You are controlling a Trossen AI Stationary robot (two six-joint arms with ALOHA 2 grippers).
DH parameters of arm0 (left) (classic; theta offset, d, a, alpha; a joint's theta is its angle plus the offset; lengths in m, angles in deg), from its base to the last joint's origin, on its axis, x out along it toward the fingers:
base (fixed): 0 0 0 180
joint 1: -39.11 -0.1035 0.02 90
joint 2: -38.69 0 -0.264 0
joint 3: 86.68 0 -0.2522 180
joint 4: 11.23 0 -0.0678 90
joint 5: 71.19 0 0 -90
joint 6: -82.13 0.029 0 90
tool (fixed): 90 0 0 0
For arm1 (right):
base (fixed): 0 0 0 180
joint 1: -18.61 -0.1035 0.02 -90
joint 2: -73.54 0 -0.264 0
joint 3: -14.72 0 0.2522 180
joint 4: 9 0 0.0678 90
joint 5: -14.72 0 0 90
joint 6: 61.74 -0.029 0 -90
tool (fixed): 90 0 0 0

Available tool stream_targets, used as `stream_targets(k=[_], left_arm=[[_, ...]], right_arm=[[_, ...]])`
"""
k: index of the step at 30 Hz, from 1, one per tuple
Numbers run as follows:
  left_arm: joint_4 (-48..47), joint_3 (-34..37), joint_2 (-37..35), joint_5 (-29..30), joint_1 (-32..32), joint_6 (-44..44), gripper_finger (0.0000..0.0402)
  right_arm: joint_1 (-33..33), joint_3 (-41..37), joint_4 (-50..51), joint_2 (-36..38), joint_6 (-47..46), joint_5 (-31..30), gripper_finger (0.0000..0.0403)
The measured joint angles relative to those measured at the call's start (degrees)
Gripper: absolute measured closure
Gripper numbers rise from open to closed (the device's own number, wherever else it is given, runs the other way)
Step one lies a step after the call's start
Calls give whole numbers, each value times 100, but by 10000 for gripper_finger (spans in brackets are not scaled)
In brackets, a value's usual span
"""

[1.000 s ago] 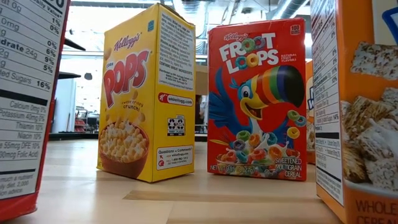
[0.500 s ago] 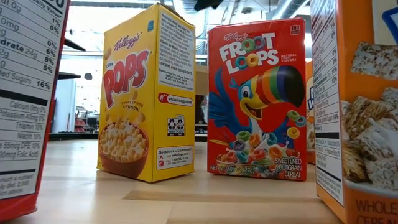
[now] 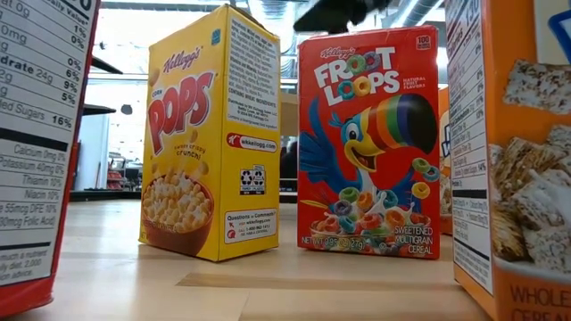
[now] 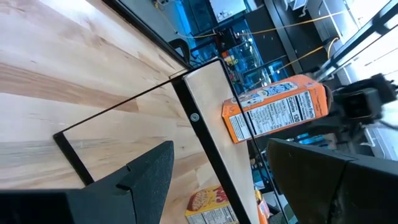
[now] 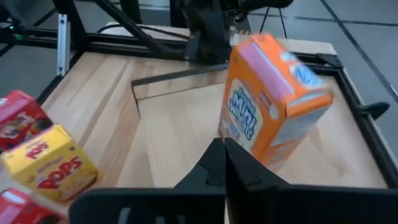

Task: Stack cereal on shelf
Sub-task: Put the top orange cereal box on the shelf

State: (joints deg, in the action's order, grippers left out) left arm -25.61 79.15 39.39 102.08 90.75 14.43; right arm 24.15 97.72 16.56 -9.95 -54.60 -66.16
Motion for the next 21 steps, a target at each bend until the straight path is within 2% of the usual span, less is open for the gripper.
stream_targets(k=[11, 21], left_arm=[[2, 0, -1, 55, 0, -52, 152], [0, 1, -1, 75, 1, -54, 152]], right_arm=[[163, -141, -824, -969, -70, 375, 398], [437, -138, -1182, -1252, -62, 483, 395]])
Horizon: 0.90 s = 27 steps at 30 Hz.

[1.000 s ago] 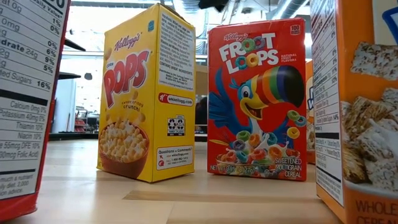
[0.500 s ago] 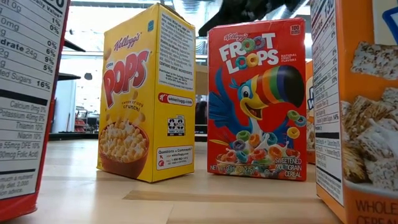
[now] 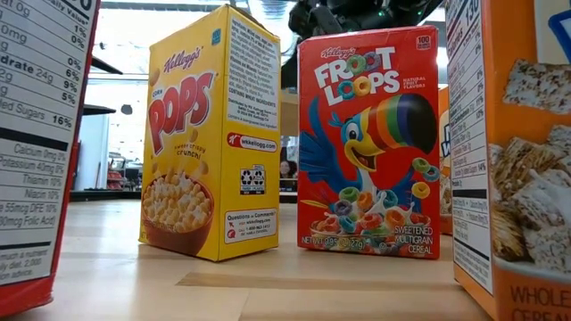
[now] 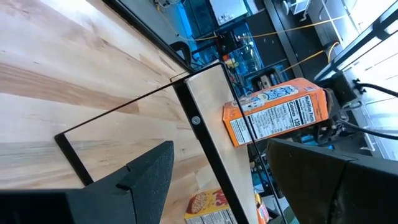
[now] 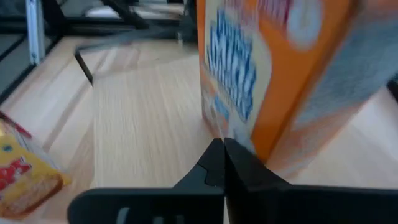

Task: Stack cereal on shelf
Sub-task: Put the top orange cereal box on the shelf

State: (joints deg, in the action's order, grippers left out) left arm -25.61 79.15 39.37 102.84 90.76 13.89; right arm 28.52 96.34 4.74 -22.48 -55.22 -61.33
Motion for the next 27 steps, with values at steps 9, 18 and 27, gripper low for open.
stream_targets(k=[9, 18, 27], left_arm=[[-5, -2, 0, 129, -1, 1, 152], [-7, 0, 0, 135, 1, -1, 152], [-13, 0, 0, 197, 1, 1, 152]], right_arm=[[144, 0, -250, 1, -35, 89, 386], [140, 0, -341, 1, -32, 118, 393], [-366, 7, -631, -236, -77, 5, 397]])
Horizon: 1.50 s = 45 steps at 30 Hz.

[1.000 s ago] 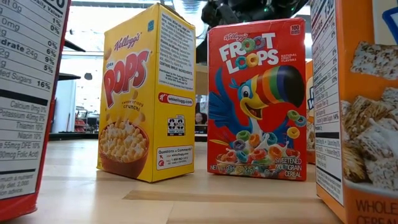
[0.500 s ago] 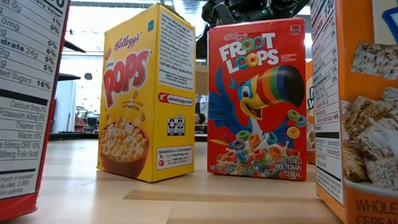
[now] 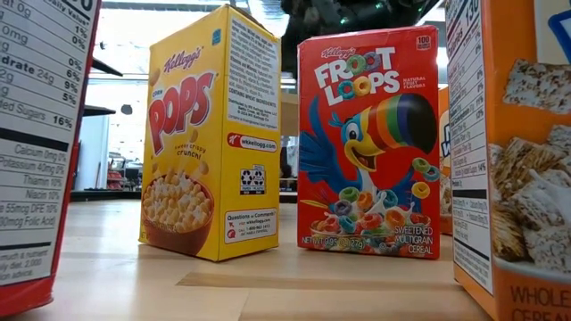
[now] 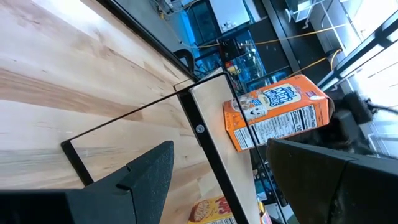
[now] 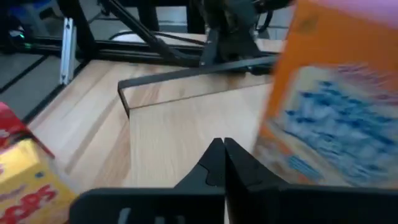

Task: Stack cereal on shelf
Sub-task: Put the top orange cereal box on the shelf

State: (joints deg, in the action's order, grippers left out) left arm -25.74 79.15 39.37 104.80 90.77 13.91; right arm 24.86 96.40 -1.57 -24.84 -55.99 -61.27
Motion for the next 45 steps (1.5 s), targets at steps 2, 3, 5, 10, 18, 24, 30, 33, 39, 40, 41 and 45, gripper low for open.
stream_targets(k=[2, 3, 5, 10, 18, 24, 30, 33, 39, 40, 41, 45], left_arm=[[0, -1, 1, 17, -2, -3, 152], [4, 0, 2, 16, 0, -3, 152], [13, -2, 1, -17, -2, -10, 152], [16, -2, 0, -50, 0, -57, 152], [11, 0, 0, -70, -1, -59, 152], [-33, 0, 0, -65, -2, -41, 152], [-33, -1, 0, -59, -1, -22, 152], [-33, -2, 0, -56, -2, -20, 152], [-35, -2, 0, -49, 0, -18, 152], [-35, 0, 0, -50, -2, -18, 152], [-35, 0, 0, -48, 0, -18, 152], [-42, -1, 0, -48, -1, -18, 152]], right_arm=[[-34, 5, -73, -137, -67, -17, 397], [-56, 63, -154, -224, -114, -47, 394], [-49, 132, -151, -348, -183, -62, 385], [-19, 372, -153, -590, -211, -60, 381], [195, 435, -277, -590, -105, -62, 392], [292, 435, -286, -589, -143, -62, 376], [320, 435, -339, -589, -77, -67, 394], [325, 435, -372, -589, -74, -77, 392], [330, 442, -725, -631, -76, -239, 369], [330, 448, -774, -662, -82, -239, 368], [329, 446, -733, -676, -106, -239, 368], [306, 444, -767, -676, -117, -233, 376]])
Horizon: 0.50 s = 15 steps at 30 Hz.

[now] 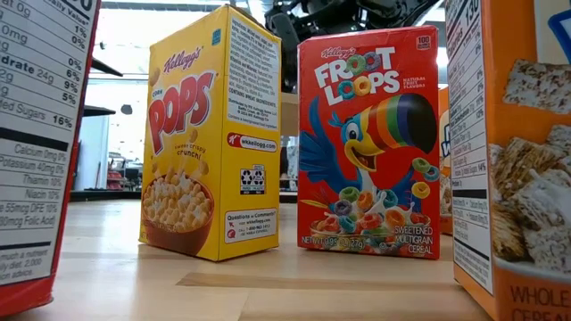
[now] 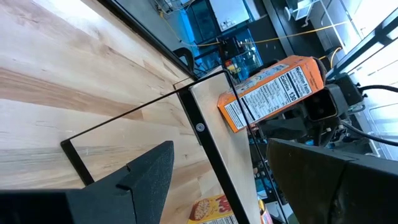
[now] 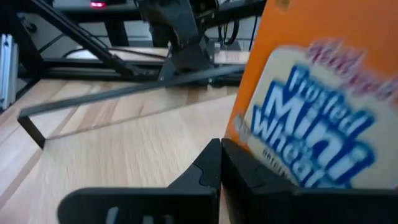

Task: Stack cereal on shelf
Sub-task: Put the top orange cereal box on the shelf, then put the top yellow cereal box on the shelf

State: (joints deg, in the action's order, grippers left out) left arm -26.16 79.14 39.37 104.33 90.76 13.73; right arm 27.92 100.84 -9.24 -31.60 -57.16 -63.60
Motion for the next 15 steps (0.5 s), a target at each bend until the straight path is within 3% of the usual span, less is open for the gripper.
stream_targets(k=[7, 11, 15], left_arm=[[-1, 1, 0, 0, -1, 4, 152], [-49, 1, 0, -14, 1, -24, 152], [-76, 0, 0, -22, 0, -26, 152]], right_arm=[[-73, 0, 858, 624, 83, 59, 367], [-113, -5, 2236, 1320, 456, 287, 323], [-316, 2, 3780, 2098, 755, 337, 253]])
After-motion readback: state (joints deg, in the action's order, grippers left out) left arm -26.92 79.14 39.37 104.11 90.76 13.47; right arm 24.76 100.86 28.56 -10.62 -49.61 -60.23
